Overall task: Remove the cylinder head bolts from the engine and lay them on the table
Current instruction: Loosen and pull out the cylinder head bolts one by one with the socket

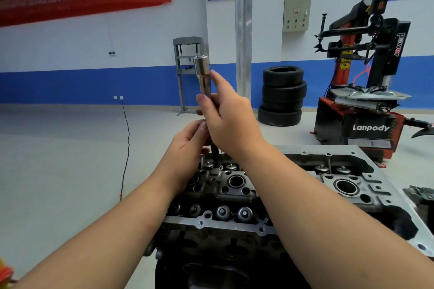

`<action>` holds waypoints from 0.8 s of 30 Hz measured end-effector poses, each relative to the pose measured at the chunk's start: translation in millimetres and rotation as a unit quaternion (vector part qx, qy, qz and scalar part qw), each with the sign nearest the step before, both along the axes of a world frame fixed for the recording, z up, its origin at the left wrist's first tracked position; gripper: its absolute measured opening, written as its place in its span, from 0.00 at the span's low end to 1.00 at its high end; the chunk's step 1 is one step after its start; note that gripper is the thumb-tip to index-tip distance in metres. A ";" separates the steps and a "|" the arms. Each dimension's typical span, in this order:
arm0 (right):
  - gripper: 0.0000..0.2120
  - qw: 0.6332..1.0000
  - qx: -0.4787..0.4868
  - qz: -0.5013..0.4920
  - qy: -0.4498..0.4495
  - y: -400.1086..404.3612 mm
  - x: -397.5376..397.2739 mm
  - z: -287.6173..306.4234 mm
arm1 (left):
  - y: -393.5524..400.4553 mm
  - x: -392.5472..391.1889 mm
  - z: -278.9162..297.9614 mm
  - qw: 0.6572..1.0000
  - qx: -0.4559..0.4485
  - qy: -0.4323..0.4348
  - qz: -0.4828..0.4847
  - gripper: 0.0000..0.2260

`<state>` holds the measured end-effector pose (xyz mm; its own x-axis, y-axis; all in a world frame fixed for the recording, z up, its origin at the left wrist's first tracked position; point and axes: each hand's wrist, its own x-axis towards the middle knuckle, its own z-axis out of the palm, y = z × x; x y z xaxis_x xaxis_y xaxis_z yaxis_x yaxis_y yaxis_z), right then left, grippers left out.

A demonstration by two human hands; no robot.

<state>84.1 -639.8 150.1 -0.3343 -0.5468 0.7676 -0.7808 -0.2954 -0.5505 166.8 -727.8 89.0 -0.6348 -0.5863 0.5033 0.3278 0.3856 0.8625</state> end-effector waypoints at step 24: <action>0.18 1.000 -0.022 -0.014 0.013 1.6 -0.8 0.9 | -0.4 0.1 0.1 1.000 0.002 0.004 0.013 0.10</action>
<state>83.2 -638.2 151.0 -0.3285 -0.5026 0.7997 -0.8034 -0.2965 -0.5164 166.9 -728.2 89.1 -0.6152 -0.6043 0.5064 0.3252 0.3907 0.8612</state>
